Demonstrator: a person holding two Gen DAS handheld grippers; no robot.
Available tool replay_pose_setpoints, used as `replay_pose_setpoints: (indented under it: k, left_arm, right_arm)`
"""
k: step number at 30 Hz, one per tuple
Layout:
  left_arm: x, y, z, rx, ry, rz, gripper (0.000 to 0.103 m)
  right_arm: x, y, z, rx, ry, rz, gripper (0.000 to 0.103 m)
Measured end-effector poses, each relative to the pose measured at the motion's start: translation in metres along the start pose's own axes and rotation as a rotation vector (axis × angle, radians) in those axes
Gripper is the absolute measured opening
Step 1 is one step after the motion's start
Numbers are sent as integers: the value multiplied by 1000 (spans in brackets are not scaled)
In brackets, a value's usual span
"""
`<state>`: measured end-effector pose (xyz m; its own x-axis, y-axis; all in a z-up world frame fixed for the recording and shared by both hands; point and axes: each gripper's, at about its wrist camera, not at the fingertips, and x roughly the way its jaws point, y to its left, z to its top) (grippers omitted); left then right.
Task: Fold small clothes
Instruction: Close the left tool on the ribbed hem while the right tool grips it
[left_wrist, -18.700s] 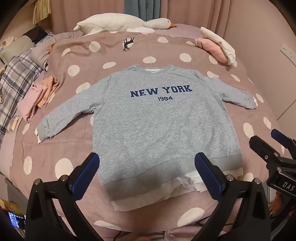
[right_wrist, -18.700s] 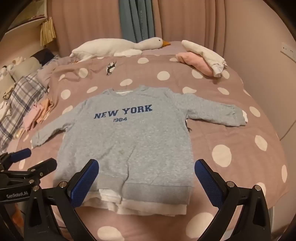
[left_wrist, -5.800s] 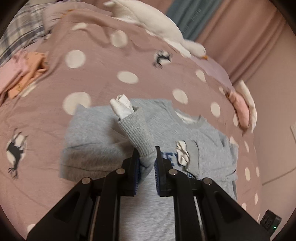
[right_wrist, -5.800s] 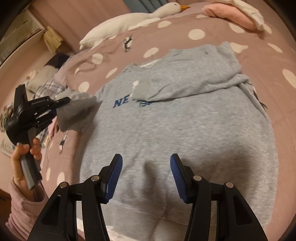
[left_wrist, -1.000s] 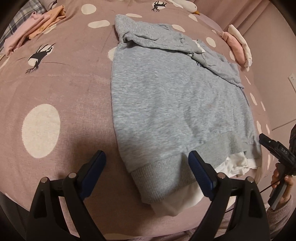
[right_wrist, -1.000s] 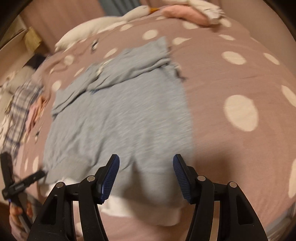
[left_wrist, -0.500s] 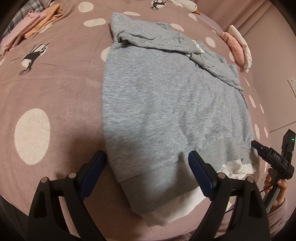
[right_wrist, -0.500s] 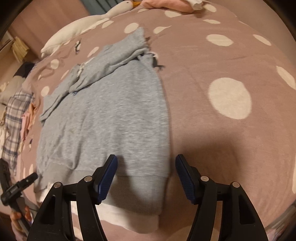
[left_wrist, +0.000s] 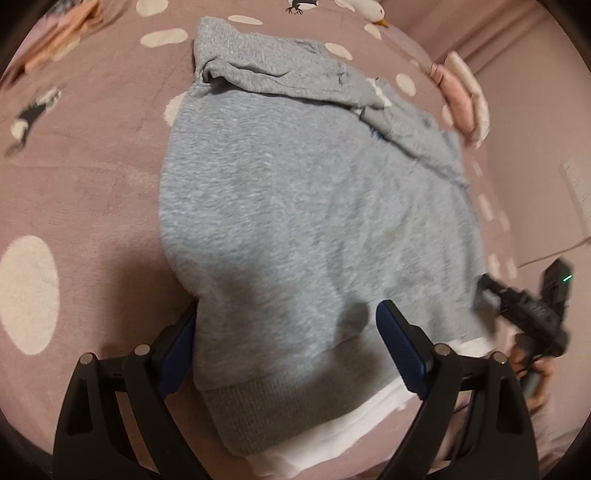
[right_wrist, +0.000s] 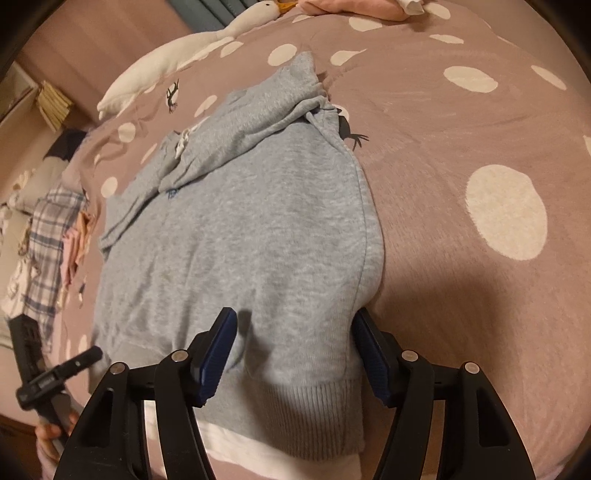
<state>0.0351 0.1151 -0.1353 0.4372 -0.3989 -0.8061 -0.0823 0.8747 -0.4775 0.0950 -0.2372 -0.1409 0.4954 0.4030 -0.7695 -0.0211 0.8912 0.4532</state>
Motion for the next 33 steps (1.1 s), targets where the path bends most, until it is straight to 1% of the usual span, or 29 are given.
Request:
replay_pose_setpoints:
  k: [3,5,7,12,17,20,21,22,23,24,25,26,27,28,29,31,33]
  left_arm:
    - [-8,20,2,-101,-1,-138,91]
    - [-11,27,0,-138,5,-188,91]
    - [-14,34,-5,-171,15,-235,90]
    - [-22,35,-17,-191,22,-261,89]
    - [-20,34,-17,-197,33,-266,89]
    - [-16,34,-15,-194,34,-257,87]
    - [-15,34,-13,-194,30,-248,81]
    - [-14,34,-12,-195,27,-230,73]
    - [-14,35,-11,-195,24,-213,69]
    - [-13,35,-10,-196,21,-199,62]
    - [-13,36,-10,-199,18,-189,54]
    - [-13,38,-9,-200,15,-178,50]
    - [-13,40,-10,-200,14,-162,40]
    - [-13,42,-11,-202,14,-146,30]
    - [-13,45,-12,-207,14,-134,27]
    - [-14,51,-14,-231,10,-139,25]
    - [-17,50,-16,-222,5,-116,22]
  right_arm:
    - [0,-6,1,40,4,45,66]
    - [-2,-9,-2,56,16,79,66]
    - [-3,-15,-4,73,51,129,66]
    - [-8,-30,-18,137,137,256,66]
    - [-8,-35,-26,192,153,307,66]
    - [-5,-34,-25,207,145,306,66]
    - [-4,-32,-24,201,137,296,66]
    - [-4,-31,-24,187,130,285,65]
    - [-4,-25,-23,166,120,265,65]
    - [-4,-21,-22,150,115,250,65]
    - [-3,-16,-21,127,111,229,62]
    - [-3,-12,-20,106,108,206,55]
    - [-2,-10,-20,88,105,179,51]
    - [-2,-9,-21,77,104,163,43]
    - [-1,-9,-21,74,102,157,40]
    - [-2,-11,-21,76,90,152,38]
    - [-2,-11,-22,69,80,137,33]
